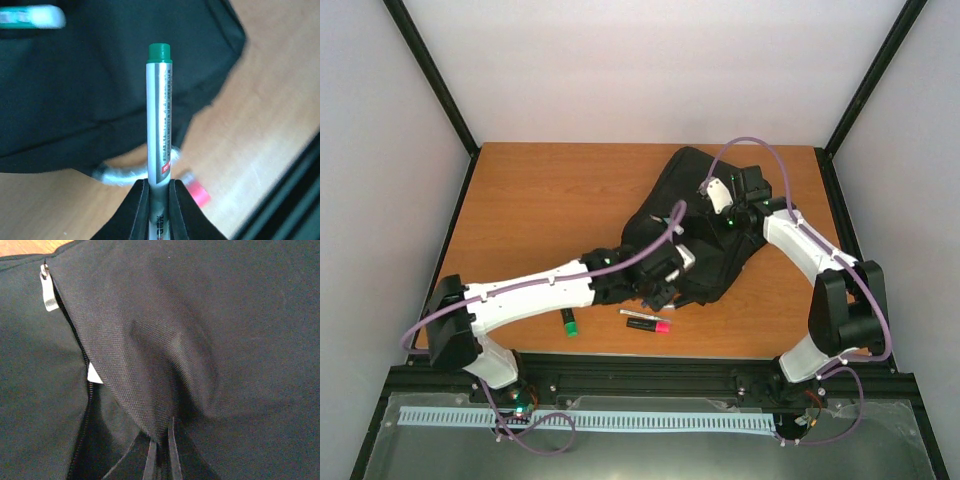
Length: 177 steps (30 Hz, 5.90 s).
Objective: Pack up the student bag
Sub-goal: Place the stationery in the student bag.
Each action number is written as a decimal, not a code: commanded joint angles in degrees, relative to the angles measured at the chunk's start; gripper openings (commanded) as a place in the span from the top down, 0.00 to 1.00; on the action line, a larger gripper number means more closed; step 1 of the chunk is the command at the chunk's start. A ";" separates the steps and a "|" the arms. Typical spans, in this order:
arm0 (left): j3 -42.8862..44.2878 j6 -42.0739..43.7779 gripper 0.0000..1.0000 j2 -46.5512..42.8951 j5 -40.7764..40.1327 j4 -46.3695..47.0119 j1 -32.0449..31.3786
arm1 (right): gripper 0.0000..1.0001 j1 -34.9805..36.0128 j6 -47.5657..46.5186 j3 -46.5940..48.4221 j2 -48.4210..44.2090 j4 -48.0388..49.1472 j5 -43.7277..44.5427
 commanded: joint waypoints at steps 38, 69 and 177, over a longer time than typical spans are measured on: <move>-7.65 -47.68 0.99 6.36 29.78 28.91 25.60 | 0.97 0.18 3.78 4.31 -0.04 -0.95 -12.56; -4.83 -48.49 0.99 10.31 21.77 28.65 27.20 | 0.97 0.26 1.96 1.39 0.07 -1.13 -15.10; 23.60 -11.14 0.96 31.60 12.02 19.46 24.81 | 0.97 0.40 0.34 1.95 0.93 -2.14 -11.20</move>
